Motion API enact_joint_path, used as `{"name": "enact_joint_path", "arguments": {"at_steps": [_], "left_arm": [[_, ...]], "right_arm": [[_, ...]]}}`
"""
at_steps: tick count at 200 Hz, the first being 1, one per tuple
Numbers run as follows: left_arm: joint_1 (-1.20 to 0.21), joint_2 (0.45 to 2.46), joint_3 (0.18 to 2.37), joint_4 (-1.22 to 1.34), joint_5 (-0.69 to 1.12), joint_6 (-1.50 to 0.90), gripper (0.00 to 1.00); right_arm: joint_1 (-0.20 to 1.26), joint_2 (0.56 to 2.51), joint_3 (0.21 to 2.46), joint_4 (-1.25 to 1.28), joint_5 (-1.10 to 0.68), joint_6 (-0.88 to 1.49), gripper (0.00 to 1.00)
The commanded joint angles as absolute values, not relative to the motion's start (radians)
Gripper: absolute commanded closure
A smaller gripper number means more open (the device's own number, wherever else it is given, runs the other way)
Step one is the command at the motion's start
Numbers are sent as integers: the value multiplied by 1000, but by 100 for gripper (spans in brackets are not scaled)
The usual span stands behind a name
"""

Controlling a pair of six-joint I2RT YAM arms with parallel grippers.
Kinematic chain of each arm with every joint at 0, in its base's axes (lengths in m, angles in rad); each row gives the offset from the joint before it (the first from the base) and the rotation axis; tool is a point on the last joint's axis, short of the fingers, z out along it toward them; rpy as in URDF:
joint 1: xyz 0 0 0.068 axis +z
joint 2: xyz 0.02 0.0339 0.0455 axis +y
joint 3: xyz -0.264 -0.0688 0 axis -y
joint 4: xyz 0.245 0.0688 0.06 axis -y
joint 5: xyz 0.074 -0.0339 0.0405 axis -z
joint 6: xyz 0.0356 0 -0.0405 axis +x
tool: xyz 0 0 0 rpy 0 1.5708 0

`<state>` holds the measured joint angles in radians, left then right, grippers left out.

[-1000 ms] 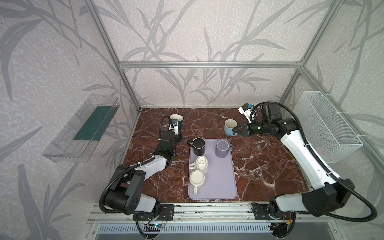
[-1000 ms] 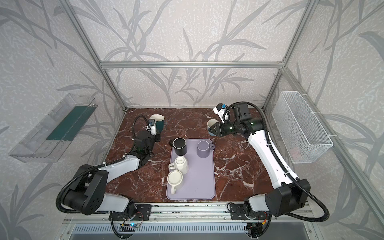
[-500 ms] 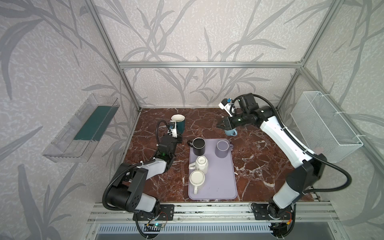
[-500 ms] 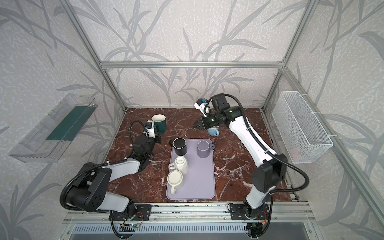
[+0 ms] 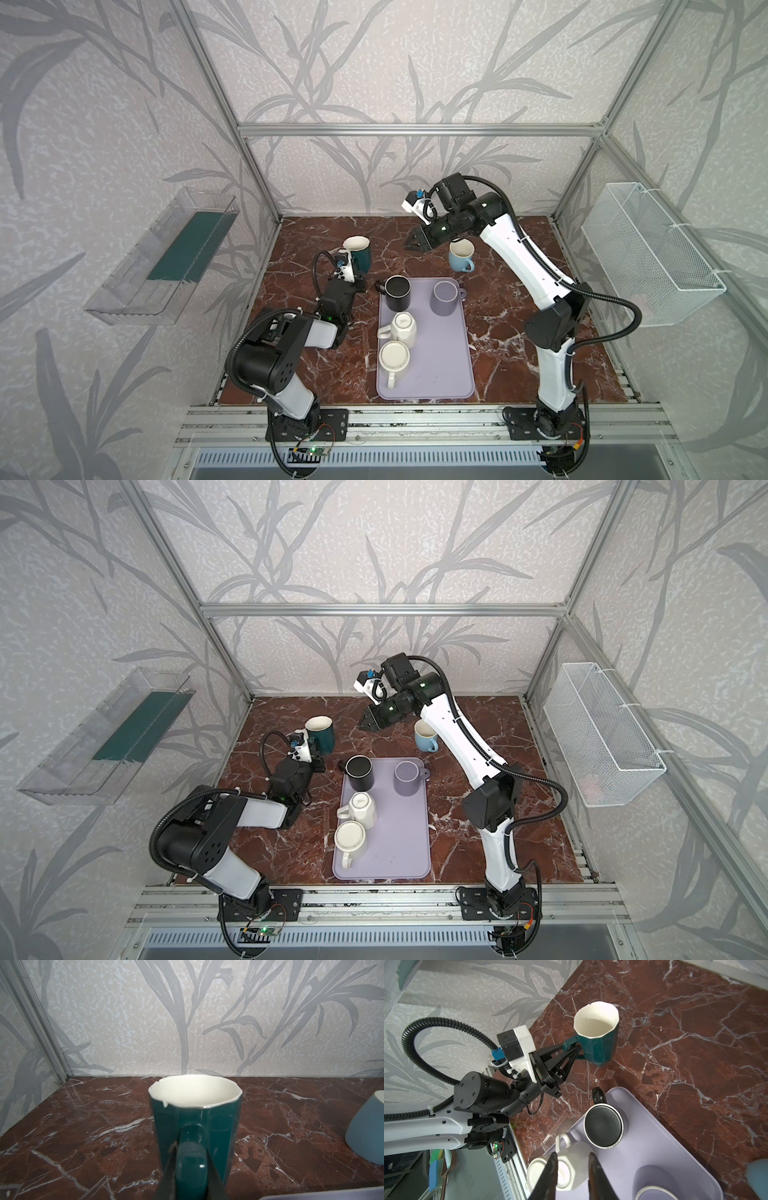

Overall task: Turn the mug right side up
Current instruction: Place the mug at the top-left of the table.

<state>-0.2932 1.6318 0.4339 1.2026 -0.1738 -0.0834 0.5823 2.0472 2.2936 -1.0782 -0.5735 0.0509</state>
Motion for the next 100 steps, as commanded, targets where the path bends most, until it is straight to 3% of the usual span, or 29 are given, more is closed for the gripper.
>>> {"name": "enact_joint_path", "arguments": {"at_steps": [1, 100], "left_arm": [[-290, 1648, 434, 1366, -196, -134, 100], [-296, 1746, 416, 1412, -190, -157, 100]], "right_arm": [[583, 2004, 2240, -1089, -571, 42, 74], [584, 1933, 2123, -1048, -564, 36, 74]]}}
